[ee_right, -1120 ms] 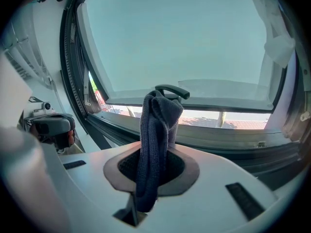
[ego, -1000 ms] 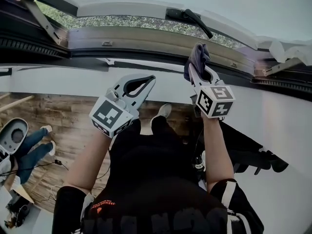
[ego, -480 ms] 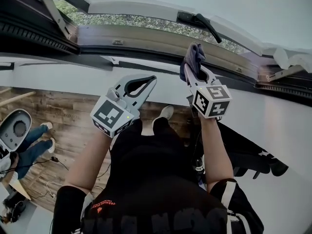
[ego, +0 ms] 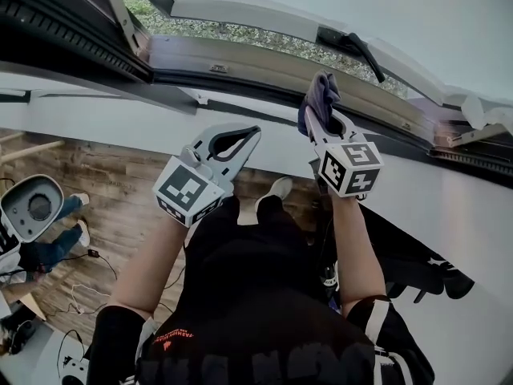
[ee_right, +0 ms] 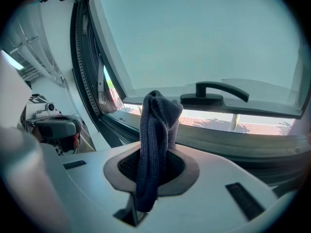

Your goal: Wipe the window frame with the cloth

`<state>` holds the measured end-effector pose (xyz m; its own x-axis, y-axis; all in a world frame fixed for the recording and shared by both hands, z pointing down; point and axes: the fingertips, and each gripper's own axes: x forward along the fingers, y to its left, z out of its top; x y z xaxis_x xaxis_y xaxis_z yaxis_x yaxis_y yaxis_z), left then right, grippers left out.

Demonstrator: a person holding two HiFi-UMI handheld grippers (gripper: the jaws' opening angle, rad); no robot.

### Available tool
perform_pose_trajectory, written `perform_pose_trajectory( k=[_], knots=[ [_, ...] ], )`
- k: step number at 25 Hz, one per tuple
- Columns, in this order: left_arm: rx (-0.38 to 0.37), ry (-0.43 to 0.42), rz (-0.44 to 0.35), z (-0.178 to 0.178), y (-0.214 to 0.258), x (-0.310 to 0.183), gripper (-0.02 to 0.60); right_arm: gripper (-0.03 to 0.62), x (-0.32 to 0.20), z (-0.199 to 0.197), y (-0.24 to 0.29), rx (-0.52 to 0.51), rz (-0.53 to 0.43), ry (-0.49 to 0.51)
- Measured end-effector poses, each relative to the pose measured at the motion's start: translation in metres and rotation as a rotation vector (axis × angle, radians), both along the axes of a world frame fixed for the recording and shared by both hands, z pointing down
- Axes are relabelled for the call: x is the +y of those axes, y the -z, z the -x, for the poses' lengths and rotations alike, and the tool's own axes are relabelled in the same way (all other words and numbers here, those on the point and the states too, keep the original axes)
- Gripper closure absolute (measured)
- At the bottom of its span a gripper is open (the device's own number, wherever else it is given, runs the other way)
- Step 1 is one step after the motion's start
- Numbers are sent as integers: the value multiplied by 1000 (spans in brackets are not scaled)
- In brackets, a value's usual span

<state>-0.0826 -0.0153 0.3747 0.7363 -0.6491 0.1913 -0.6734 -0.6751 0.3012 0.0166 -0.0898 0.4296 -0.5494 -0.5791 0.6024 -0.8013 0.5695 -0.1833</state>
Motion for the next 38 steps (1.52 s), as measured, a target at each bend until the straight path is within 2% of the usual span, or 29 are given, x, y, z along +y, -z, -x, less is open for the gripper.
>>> perform_pose_trajectory(
  k=[22, 38],
  knots=[
    [-4, 109, 10, 78, -8, 14, 563, 545, 7, 117, -4, -29, 5, 160],
    [11, 183, 18, 123, -13, 18, 563, 545, 10, 182, -6, -37, 5, 254]
  ],
)
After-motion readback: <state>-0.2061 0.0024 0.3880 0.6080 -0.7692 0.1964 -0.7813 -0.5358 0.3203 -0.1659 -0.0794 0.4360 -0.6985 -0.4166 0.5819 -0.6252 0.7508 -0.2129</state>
